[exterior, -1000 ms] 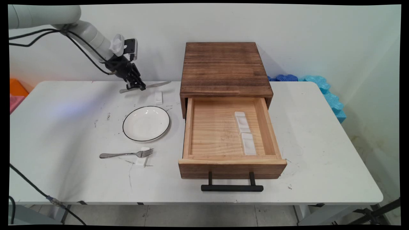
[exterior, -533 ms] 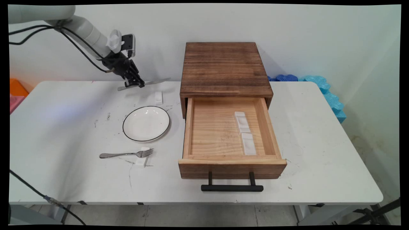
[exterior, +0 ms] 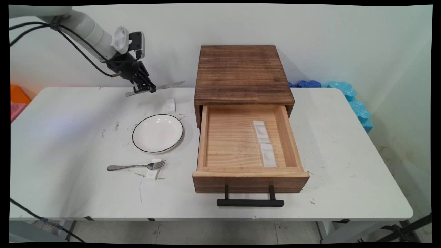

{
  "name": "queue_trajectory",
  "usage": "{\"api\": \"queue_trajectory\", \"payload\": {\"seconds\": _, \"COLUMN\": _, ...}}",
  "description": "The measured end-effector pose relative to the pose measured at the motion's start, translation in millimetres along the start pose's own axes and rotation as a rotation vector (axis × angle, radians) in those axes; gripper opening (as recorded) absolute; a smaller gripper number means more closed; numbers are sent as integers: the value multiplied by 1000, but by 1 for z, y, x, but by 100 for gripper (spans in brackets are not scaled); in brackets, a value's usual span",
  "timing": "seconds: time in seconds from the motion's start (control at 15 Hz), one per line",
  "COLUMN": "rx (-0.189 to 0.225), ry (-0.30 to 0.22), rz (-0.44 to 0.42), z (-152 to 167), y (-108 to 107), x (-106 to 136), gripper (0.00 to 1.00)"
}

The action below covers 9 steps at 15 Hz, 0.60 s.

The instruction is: Place the picked object into the drawer

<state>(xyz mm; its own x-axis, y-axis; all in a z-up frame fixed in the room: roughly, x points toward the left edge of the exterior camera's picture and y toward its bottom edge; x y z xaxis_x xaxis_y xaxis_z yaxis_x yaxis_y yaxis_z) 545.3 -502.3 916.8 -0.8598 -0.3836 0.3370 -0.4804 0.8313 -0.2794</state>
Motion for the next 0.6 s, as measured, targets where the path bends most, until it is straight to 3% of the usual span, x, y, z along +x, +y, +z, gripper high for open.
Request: {"api": "queue_trajectory", "payload": {"seconds": 0.6, "rx": -15, "ry": 33, "rz": 34, "z": -28, "y": 50, "x": 35, "gripper": 0}}
